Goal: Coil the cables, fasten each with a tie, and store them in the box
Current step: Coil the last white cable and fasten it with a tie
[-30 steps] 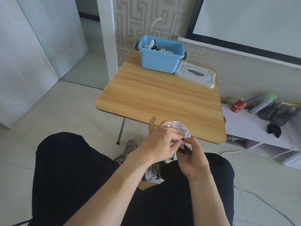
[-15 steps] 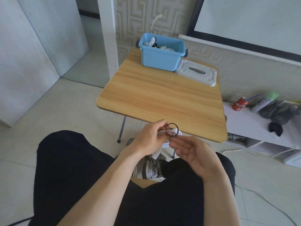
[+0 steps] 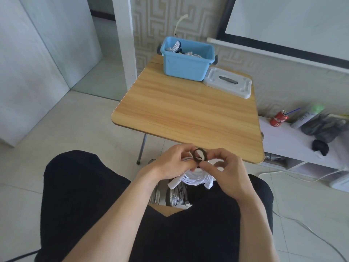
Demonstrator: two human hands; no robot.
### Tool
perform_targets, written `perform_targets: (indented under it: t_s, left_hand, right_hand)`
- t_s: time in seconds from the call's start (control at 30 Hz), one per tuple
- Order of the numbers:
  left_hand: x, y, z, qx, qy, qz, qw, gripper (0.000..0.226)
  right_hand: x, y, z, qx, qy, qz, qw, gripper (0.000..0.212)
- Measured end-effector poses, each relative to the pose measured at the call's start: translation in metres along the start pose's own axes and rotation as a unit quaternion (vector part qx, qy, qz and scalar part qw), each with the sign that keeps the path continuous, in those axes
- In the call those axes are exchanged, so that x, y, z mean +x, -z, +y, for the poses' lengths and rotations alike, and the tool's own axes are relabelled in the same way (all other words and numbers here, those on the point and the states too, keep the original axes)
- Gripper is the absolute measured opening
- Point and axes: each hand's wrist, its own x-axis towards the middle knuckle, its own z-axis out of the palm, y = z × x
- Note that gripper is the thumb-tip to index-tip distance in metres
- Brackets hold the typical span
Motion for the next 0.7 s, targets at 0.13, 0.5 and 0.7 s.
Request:
perform_targets:
  t_s: [0.13, 0.5, 0.7]
  left_hand:
    - [-0.002, -0.002, 0.005, 0.029, 0.029, -0.034, 0.999, 0.011]
    - [-0.005, 0.002, 0.015, -0.053, 0.038, -0.077, 0.995, 0.017]
    - [-0.003, -0.002, 0.015, -0.070, 0.027, -0.035, 0.997, 0.030]
  right_hand:
    - [-0.004, -0.002, -0.005, 0.038, 0.033, 0.043, 0.998, 0.029]
    - [-0.003, -0.014, -0.013, 0.056, 0.005, 0.127, 0.990, 0.019]
    - [-0.001, -0.022, -0.021, 0.083, -0.013, 0.164, 0.983, 0.013]
